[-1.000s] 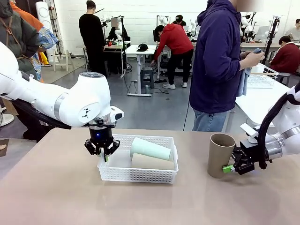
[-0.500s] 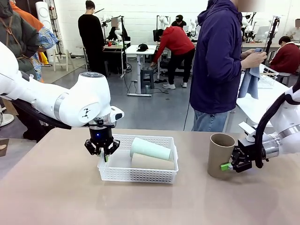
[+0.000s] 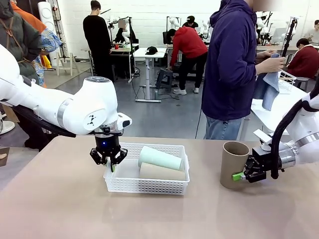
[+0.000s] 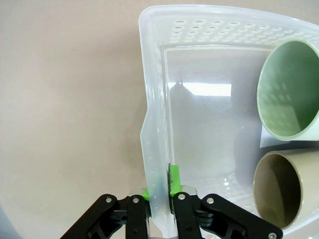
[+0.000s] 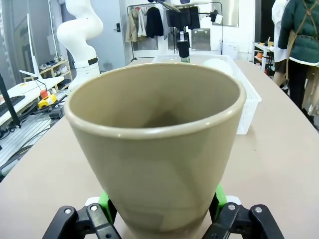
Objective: Clean and organize the cups into the basket.
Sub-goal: Pick up the Reusable plastic cup from the right side of the table and stack it inside the Organizing basket in the center of the table.
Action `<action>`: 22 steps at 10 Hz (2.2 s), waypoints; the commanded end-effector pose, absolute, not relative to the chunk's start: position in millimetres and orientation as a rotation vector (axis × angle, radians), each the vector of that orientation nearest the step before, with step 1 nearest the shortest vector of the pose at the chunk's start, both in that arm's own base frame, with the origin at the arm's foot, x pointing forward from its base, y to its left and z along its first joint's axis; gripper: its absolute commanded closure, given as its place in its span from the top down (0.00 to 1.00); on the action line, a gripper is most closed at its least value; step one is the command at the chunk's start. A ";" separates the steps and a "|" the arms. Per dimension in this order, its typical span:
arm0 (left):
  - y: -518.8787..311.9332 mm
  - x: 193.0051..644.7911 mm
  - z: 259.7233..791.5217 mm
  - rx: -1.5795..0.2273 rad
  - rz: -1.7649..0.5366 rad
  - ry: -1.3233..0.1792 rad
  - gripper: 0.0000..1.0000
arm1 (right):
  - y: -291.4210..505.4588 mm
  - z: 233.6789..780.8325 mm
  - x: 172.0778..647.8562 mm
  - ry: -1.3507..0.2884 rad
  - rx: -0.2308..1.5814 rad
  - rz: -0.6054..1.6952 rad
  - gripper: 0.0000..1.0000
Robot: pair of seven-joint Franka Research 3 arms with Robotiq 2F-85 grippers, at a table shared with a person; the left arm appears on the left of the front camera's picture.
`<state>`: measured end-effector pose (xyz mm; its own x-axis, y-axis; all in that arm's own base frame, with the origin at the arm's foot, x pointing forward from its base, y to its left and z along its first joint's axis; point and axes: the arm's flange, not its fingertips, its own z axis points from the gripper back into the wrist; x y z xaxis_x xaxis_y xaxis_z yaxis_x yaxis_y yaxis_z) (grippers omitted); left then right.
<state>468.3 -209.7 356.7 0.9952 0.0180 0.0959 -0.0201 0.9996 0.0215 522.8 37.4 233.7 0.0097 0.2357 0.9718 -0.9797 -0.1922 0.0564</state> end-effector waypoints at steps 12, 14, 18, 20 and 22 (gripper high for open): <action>-210.1 468.4 357.8 0.025 0.011 -0.099 0.00 | 48.2 391.0 512.0 -0.861 1.029 1.176 0.81; -210.1 468.4 357.8 0.025 0.011 -0.099 0.00 | 56.3 407.9 506.5 -0.864 1.027 1.187 0.81; -210.1 468.4 357.8 0.025 0.011 -0.099 0.00 | 54.0 415.5 509.4 -0.872 1.038 1.214 0.81; -210.1 468.4 357.8 0.025 0.011 -0.099 0.00 | 54.0 415.5 509.4 -0.872 1.038 1.214 0.81; -210.1 468.4 357.8 0.025 0.011 -0.099 0.00 | 54.0 415.5 509.4 -0.872 1.038 1.214 0.81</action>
